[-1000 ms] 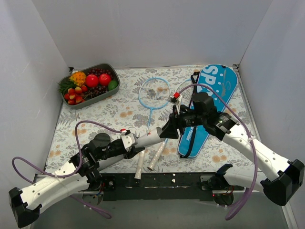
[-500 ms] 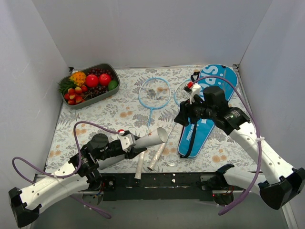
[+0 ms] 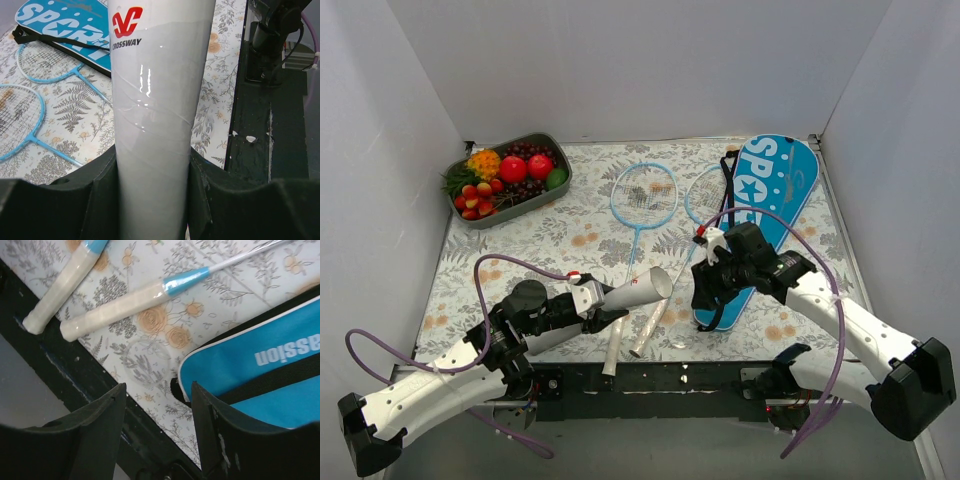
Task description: Pack up the badminton gear
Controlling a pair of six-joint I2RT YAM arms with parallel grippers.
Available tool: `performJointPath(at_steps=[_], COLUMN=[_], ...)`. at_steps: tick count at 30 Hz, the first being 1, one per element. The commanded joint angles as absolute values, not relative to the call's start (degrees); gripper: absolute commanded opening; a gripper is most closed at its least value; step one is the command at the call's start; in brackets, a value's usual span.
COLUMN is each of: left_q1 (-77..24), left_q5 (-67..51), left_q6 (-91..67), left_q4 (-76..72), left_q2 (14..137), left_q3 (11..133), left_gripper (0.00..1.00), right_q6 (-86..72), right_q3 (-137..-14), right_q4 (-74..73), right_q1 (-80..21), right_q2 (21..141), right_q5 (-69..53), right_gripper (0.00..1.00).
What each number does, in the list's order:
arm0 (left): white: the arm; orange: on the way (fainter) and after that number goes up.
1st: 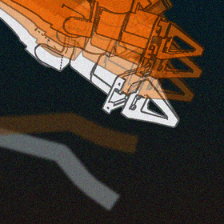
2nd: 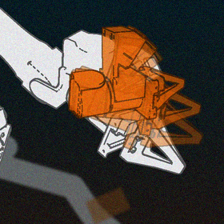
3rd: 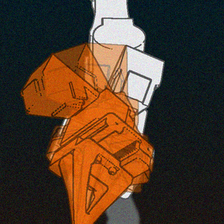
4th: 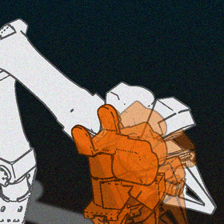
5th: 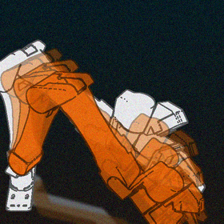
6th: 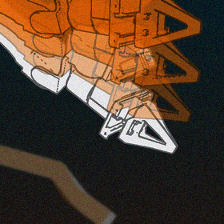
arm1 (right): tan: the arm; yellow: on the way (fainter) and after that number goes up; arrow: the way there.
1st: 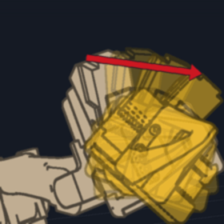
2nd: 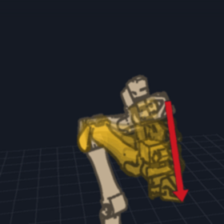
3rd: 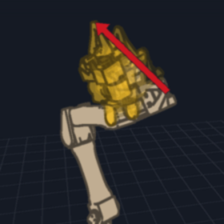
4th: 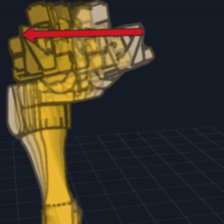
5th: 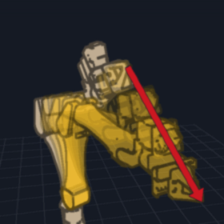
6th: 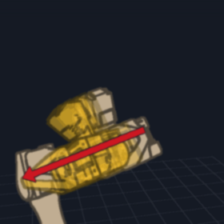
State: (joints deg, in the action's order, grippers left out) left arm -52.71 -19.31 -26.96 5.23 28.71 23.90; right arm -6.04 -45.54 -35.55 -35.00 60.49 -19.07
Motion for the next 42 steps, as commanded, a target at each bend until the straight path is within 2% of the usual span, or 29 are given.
performJointPath(at_steps=[1, 6, 17, 18, 19, 26, 33, 42], left_q1=[-53.0, -53.0, -53.0, -52.91, -53.0, -53.0, -53.0, -52.91], left_q5=[-19.42, -19.34, -18.81, -18.81, -18.81, -18.72, -18.54, -18.55], left_q6=[-27.25, -27.25, -28.04, -27.95, -28.04, -27.86, -27.86, -27.86], left_q4=[2.81, 2.9, 2.64, 2.72, 2.64, 2.55, 2.64, 2.55], left_q2=[27.95, 27.78, 25.14, 25.05, 25.14, 24.79, 23.91, 24.17], left_q3=[24.7, 24.78, 24.08, 24.17, 24.17, 24.26, 23.99, 24.08], left_gripper=[0.0, 0.0, 0.0, 0.0, 0.0, 0.0, 0.0, 0.0], right_q6=[-8.61, -14.58, -23.46, -23.99, -24.34, -26.28, -27.25, -26.28], right_q3=[-43.95, -40.87, -33.58, -33.57, -33.92, -36.91, -38.23, -40.08], right_q4=[-32.88, -30.85, -21.37, -21.01, -20.83, -22.15, -21.53, -21.27], right_q1=[-41.03, -51.83, -60.64, -62.12, -62.83, -68.81, -71.01, -71.54], right_q2=[57.92, 58.97, 59.85, 60.29, 60.81, 67.66, 70.4, 73.47], right_q5=[-18.73, -12.66, -4.4, -3.52, -2.99, 3.95, 6.85, 7.3], right_gripper=[0.62, 0.62, 0.62, 1.0, 0.45, 0.4, 0.4, 0.52])
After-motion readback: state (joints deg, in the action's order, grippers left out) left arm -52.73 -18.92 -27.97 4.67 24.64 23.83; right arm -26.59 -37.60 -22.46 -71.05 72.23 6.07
